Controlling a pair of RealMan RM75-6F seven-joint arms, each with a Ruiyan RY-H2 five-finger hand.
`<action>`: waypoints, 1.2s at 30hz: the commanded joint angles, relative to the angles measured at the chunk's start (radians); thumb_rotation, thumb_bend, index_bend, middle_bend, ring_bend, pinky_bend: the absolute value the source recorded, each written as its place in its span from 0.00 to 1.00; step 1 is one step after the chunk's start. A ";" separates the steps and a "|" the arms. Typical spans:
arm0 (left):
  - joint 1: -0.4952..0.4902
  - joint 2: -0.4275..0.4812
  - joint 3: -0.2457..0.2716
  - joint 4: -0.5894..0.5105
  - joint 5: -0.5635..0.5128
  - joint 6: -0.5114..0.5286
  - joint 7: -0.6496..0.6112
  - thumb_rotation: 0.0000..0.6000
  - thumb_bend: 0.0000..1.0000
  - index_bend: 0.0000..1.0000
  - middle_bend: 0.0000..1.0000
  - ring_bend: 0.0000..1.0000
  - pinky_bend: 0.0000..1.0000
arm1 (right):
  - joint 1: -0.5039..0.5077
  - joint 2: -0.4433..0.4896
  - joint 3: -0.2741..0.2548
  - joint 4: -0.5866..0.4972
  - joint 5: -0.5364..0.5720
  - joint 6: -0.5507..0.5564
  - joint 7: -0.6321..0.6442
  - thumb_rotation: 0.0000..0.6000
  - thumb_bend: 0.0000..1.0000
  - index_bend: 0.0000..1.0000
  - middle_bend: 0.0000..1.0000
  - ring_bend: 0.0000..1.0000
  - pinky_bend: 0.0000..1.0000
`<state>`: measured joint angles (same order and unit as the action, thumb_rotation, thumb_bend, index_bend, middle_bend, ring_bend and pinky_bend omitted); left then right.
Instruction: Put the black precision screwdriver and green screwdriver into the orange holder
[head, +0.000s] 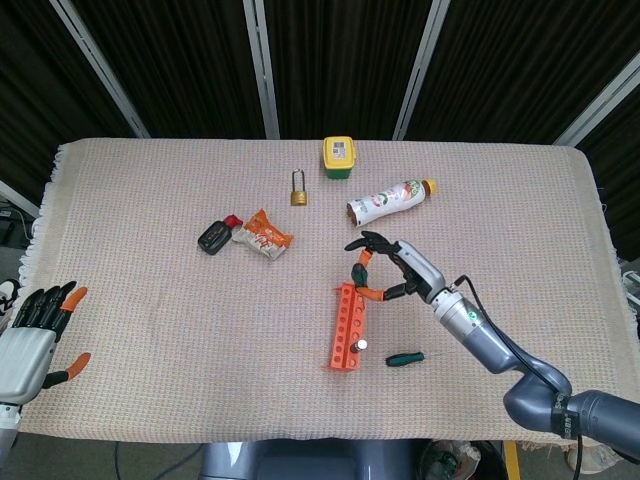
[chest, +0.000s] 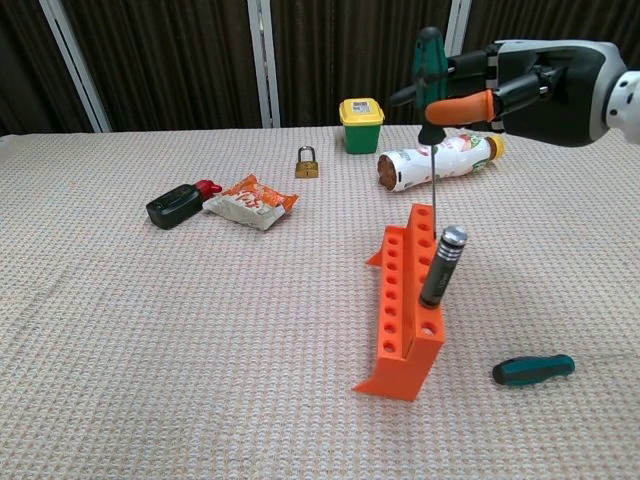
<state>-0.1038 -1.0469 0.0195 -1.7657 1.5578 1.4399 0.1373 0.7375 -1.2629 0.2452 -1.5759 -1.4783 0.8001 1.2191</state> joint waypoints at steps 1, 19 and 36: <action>0.000 0.000 0.000 0.000 0.000 0.000 -0.001 1.00 0.26 0.00 0.00 0.00 0.00 | 0.002 0.001 -0.004 -0.003 0.004 0.001 -0.001 1.00 0.45 0.64 0.24 0.00 0.00; 0.002 -0.003 -0.001 0.006 -0.001 0.002 -0.007 1.00 0.26 0.00 0.00 0.00 0.00 | 0.023 0.009 -0.021 -0.033 0.013 0.012 -0.016 1.00 0.45 0.64 0.24 0.00 0.00; 0.002 -0.005 0.000 0.009 -0.001 -0.001 -0.010 1.00 0.26 0.00 0.00 0.00 0.00 | 0.040 -0.003 -0.024 -0.027 0.029 0.008 -0.034 1.00 0.45 0.64 0.24 0.00 0.00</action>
<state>-0.1020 -1.0515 0.0192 -1.7569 1.5569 1.4393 0.1272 0.7769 -1.2651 0.2212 -1.6034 -1.4498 0.8083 1.1851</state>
